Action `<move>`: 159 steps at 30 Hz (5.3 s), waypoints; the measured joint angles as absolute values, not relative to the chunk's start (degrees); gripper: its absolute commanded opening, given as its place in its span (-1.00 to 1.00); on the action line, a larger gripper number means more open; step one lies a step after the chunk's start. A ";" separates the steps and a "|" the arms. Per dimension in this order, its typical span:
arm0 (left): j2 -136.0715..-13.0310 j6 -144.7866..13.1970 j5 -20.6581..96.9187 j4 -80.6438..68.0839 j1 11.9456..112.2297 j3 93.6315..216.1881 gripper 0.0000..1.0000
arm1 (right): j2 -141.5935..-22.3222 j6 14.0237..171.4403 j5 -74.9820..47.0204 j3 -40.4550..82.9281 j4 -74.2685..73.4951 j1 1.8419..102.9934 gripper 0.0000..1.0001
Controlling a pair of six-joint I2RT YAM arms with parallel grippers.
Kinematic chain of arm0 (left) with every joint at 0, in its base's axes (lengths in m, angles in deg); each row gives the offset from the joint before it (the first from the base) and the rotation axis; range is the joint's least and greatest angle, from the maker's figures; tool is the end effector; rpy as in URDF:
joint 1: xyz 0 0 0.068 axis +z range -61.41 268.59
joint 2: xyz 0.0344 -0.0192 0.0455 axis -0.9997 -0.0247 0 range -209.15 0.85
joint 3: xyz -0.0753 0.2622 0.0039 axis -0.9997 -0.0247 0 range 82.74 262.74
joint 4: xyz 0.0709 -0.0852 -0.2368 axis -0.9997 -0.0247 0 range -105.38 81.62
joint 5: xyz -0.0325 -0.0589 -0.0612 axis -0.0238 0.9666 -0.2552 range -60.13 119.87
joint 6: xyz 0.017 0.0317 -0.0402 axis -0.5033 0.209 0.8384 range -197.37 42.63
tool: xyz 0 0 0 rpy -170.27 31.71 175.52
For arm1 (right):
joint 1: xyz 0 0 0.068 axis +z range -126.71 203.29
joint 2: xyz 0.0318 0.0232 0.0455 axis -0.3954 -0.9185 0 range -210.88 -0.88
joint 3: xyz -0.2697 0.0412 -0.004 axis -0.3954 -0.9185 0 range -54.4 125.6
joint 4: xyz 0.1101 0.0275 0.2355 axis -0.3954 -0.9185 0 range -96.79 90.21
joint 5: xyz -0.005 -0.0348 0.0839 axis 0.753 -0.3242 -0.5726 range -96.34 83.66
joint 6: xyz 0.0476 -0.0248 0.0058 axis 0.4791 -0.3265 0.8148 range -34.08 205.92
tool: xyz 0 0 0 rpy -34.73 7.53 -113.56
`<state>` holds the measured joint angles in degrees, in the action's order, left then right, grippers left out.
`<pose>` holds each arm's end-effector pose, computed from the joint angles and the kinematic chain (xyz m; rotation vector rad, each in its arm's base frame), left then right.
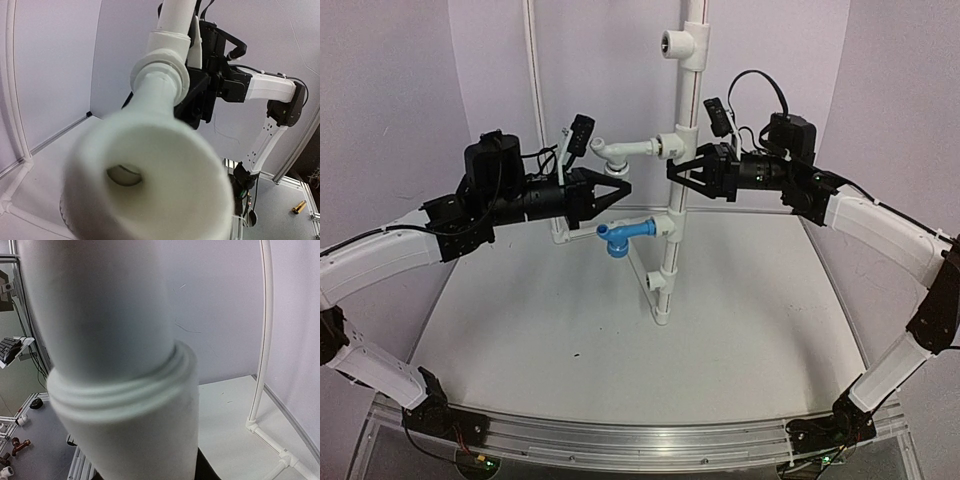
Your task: Install the water faucets
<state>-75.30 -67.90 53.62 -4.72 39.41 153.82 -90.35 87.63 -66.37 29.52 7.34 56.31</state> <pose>0.1936 -0.2461 0.4053 0.8930 1.4603 -1.1085 0.2843 0.2215 0.4160 -1.2353 1.1782 1.2596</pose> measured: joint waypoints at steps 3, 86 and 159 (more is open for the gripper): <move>-75.72 -65.83 52.12 0.32 39.41 152.64 -1.00 | -90.47 87.63 -66.62 29.62 7.35 56.28 -1.00; -75.97 -77.56 71.58 -11.43 44.40 163.67 -0.99 | -90.98 87.67 -66.68 30.59 6.53 55.69 -1.00; -76.20 -62.65 65.13 13.30 44.79 150.66 -0.28 | -91.75 88.11 -65.12 31.10 7.25 55.06 -1.00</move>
